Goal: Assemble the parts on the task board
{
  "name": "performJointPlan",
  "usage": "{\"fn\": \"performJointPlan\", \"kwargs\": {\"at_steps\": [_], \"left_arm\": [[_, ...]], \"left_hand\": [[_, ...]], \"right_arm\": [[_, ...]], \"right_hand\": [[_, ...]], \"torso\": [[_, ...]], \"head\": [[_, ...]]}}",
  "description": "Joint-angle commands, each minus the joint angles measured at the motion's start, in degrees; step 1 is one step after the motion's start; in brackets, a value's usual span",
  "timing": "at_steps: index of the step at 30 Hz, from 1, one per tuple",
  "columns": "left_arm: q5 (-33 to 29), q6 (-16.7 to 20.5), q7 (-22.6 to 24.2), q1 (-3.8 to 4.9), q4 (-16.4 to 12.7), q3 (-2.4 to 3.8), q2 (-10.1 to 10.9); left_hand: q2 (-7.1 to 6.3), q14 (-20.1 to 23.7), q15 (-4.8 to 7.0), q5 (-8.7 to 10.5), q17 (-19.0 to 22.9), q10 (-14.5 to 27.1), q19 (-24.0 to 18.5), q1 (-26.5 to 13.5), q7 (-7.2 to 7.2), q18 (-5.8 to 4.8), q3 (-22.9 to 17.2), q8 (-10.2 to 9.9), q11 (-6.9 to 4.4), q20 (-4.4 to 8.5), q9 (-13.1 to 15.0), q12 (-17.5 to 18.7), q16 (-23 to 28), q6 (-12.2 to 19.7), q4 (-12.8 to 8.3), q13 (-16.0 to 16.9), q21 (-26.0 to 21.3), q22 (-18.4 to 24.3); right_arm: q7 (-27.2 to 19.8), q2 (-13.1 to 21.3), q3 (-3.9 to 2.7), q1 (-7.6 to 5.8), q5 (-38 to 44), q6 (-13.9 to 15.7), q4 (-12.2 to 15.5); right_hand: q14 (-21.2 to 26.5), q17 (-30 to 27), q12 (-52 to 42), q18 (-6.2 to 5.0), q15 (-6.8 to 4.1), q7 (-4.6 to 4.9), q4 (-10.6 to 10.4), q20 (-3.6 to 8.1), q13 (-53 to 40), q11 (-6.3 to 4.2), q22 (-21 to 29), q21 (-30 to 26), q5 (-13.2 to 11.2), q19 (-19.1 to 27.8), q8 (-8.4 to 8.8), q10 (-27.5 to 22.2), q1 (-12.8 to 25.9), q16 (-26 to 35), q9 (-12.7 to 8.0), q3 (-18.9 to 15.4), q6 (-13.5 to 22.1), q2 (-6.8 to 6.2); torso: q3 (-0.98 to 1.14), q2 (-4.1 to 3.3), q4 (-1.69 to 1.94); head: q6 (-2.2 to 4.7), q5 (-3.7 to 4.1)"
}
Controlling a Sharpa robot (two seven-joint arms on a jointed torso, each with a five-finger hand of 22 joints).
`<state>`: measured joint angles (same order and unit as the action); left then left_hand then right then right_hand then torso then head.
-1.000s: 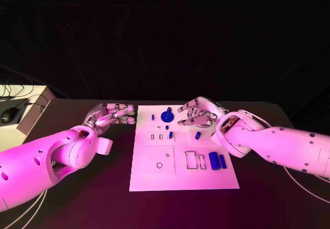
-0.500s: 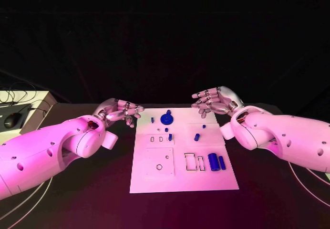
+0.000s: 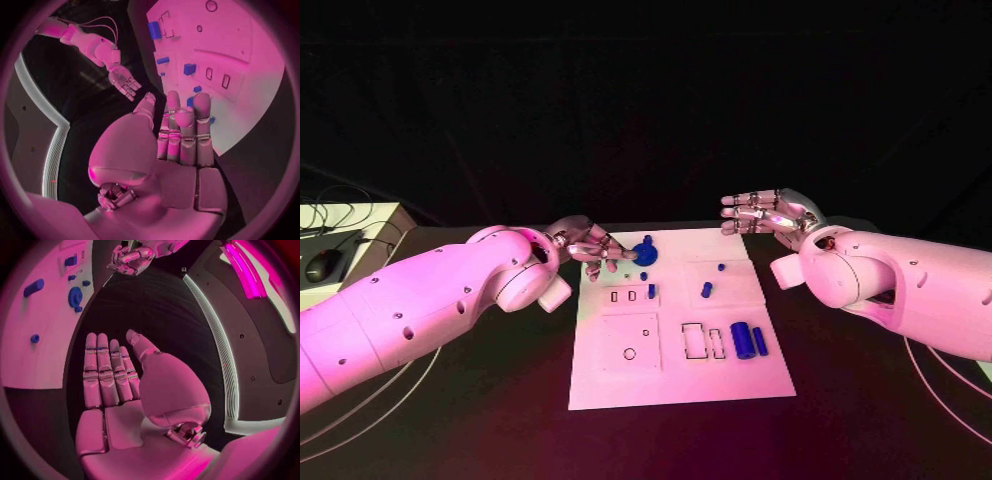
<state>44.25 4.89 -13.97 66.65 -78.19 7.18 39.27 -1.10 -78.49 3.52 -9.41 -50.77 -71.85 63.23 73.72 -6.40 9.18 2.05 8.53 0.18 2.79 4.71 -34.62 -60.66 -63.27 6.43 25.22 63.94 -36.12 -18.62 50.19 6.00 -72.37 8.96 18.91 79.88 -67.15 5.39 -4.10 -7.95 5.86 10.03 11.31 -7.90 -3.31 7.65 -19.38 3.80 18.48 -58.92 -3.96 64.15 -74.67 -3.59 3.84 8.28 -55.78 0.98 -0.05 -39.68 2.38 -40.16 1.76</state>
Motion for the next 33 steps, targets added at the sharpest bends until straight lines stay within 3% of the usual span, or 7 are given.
{"fn": "performJointPlan", "kwargs": {"at_steps": [1,6,10,14,27,29,33], "left_arm": [[4.8,-5.0,-7.7,1.23,0.8,-0.9,-1.6],[7.3,-7.7,-12.3,2.92,2.2,-2.64,-4.0],[8.8,-8.6,-14.4,3.63,3.0,-3.29,-5.3],[10.2,-9.1,-15.9,4.04,4.0,-3.61,-6.6],[11.0,-12.5,-18.3,5.0,7.7,-4.17,-10.4],[11.1,-13.2,-18.7,5.13,8.3,-4.22,-11.0],[11.7,-14.6,-19.3,5.31,9.4,-4.28,-11.9]], "left_hand": [[0.07,-1.4,0.36,0.06,-1.9,0.0,2.1,-1.2,0.93,-0.07,0.2,2.3,-0.67,0.32,1.1,-4.1,-1.6,0.0,0.8,3.2,2.0,-3.1],[0.11,-2.3,0.47,0.07,-5.6,2.7,4.3,-3.9,1.75,-0.49,2.6,10.5,-0.91,0.49,7.5,-10.9,-4.8,4.1,2.7,10.9,5.9,-9.6],[-1.3,-2.4,0.25,0.07,-6.6,2.8,5.0,-4.6,0.94,-0.28,4.7,9.6,-0.3,0.04,6.2,-11.1,-5.9,6.0,4.4,12.3,7.0,-11.5],[-1.31,-2.4,0.08,-0.06,-6.7,2.6,4.9,-4.3,0.95,-0.08,5.8,9.5,-0.38,-0.21,4.6,-10.7,-6.2,5.7,5.6,13.2,7.1,-12.3],[-3.18,-2.5,0.54,-0.51,-7.2,1.7,5.8,-6.8,1.94,-0.46,-3.5,11.8,-1.03,0.11,5.1,-10.3,-7.1,4.1,6.9,13.5,7.6,-14.7],[-3.63,-2.5,0.86,-0.47,-7.3,1.6,5.9,-7.4,2.66,-0.59,-3.7,14.0,-1.42,0.3,7.8,-10.3,-7.3,3.9,7.2,13.6,7.6,-15.1],[-4.5,-2.5,1.4,-0.4,-7.6,1.3,6.2,-8.4,3.68,-0.98,-4.1,18.5,-2.07,0.78,20.0,-10.0,-7.5,6.4,8.3,13.8,7.6,-15.8]], "right_arm": [[-2.2,0.3,0.0,0.04,4.9,-1.6,-0.1],[-2.4,0.9,0.02,0.08,15.2,3.8,0.0],[-2.0,1.1,0.02,0.14,20.3,7.0,0.1],[-1.7,1.3,0.03,0.23,23.7,9.4,0.1],[-2.5,0.7,0.03,0.31,24.6,11.9,-0.2],[-2.6,0.6,0.03,0.33,24.4,12.0,-0.2],[-2.6,0.4,0.03,0.35,23.9,12.2,-0.2]], "right_hand": [[-3.1,-1.2,0.3,0.41,-0.43,0.08,0.1,1.16,0.0,-0.63,1.1,1.3,0.0,-2.3,0.0,2.1,0.7,-0.6,0.1,1.2,-1.9,-0.03],[-15.2,-0.1,-0.6,-0.6,-4.71,-1.12,0.5,5.51,-0.4,-3.77,0.3,6.9,-0.9,-13.5,-0.2,10.6,0.8,-3.2,0.2,0.9,-6.0,-1.29],[-19.7,3.2,-1.9,0.37,-7.66,-2.36,-0.4,9.02,-1.2,-6.41,-1.0,11.1,-0.2,-20.6,0.13,17.7,1.5,-9.4,0.0,-2.1,-7.3,-2.43],[-19.3,7.1,-2.1,2.13,-8.47,-2.75,-1.5,10.92,-3.1,-7.11,-1.9,12.9,0.1,-21.7,0.29,19.7,1.5,-16.3,-0.1,-4.2,-7.7,-2.31],[-17.0,4.3,0.5,2.53,-6.23,-1.84,-2.5,9.08,-0.5,-5.06,1.2,9.2,0.9,-16.8,0.28,14.6,1.3,-6.3,-0.1,-4.5,-6.7,-1.72],[-17.1,3.9,0.5,2.45,-5.97,-1.72,-2.6,8.75,-0.4,-4.81,1.9,8.6,0.9,-16.5,0.27,13.9,1.4,-4.8,-0.1,-4.4,-6.4,-1.81],[-16.7,3.4,0.5,2.44,-5.36,-1.37,-2.9,8.11,-0.3,-4.19,3.1,7.4,1.1,-15.6,0.29,12.3,1.6,-2.3,-0.1,-4.4,-5.8,-2.05]], "torso": [[0.11,0.1,-0.27],[0.17,0.07,-0.34],[0.04,0.03,-0.37],[0.01,0.13,-0.23],[-0.04,-0.11,-0.45],[-0.1,-0.1,-0.45],[-0.16,-0.08,-0.33]], "head": [[-0.2,-0.14],[-0.5,-0.18],[-0.51,-0.11],[-0.79,-0.11],[-0.97,-0.33],[-1.02,-0.33],[-1.19,-0.24]]}}
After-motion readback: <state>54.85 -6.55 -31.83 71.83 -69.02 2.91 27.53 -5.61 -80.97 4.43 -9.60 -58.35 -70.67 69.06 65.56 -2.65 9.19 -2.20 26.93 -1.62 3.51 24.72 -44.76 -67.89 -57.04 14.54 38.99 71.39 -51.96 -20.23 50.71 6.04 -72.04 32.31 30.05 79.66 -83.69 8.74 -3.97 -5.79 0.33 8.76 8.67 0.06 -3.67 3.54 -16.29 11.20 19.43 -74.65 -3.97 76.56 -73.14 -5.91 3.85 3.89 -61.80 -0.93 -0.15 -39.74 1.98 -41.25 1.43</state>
